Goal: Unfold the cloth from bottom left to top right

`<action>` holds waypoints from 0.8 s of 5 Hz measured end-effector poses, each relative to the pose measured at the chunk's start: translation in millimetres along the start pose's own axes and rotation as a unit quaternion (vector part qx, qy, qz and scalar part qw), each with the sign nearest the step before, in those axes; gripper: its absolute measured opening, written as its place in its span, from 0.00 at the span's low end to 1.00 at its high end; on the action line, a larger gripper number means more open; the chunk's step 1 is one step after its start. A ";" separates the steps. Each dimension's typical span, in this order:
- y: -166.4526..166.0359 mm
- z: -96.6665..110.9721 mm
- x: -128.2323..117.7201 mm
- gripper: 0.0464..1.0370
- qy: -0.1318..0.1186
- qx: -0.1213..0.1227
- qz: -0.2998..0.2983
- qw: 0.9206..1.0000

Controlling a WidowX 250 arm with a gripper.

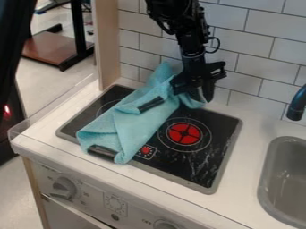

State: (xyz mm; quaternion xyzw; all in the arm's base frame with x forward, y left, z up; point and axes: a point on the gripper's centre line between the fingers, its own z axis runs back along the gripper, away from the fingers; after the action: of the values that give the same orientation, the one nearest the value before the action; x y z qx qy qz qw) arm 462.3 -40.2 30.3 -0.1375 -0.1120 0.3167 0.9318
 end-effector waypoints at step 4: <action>-9.0 43.2 -12.3 0.96 -0.002 -0.033 -0.019 0.999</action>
State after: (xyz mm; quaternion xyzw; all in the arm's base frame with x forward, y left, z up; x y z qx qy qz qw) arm 445.1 -46.7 72.2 -0.1655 -0.1266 0.2953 0.9324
